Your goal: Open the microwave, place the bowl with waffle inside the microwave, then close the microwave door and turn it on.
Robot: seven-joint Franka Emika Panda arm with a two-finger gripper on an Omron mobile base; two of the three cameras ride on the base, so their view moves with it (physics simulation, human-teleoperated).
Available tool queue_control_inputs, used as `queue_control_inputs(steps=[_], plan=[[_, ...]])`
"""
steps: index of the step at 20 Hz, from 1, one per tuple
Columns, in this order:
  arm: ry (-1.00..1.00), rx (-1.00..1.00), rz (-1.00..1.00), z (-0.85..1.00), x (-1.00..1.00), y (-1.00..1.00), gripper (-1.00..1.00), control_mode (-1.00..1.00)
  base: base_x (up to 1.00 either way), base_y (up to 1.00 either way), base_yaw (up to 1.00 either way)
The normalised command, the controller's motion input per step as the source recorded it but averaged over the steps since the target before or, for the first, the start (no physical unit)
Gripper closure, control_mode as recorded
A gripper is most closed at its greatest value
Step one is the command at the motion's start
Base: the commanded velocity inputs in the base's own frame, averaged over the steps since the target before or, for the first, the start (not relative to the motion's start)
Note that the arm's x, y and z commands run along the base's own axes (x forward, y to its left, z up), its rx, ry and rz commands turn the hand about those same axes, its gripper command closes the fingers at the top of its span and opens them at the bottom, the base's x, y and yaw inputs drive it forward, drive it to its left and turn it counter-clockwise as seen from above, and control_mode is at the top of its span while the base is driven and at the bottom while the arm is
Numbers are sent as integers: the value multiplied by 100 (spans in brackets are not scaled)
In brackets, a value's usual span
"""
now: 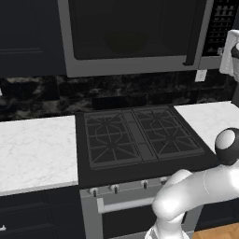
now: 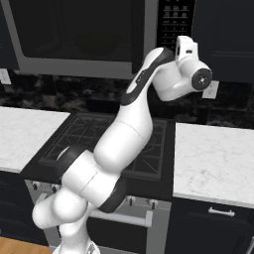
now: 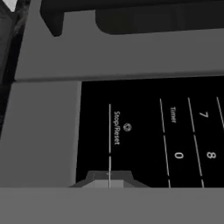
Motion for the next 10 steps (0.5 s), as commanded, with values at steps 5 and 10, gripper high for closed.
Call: queue_control_inputs(steps=[5,10], plan=[[0,0,0,-12,38,-17,100,-100,0,0,0],[-15,0,-1,-15,-81,-7,100,-100,0,0,0]])
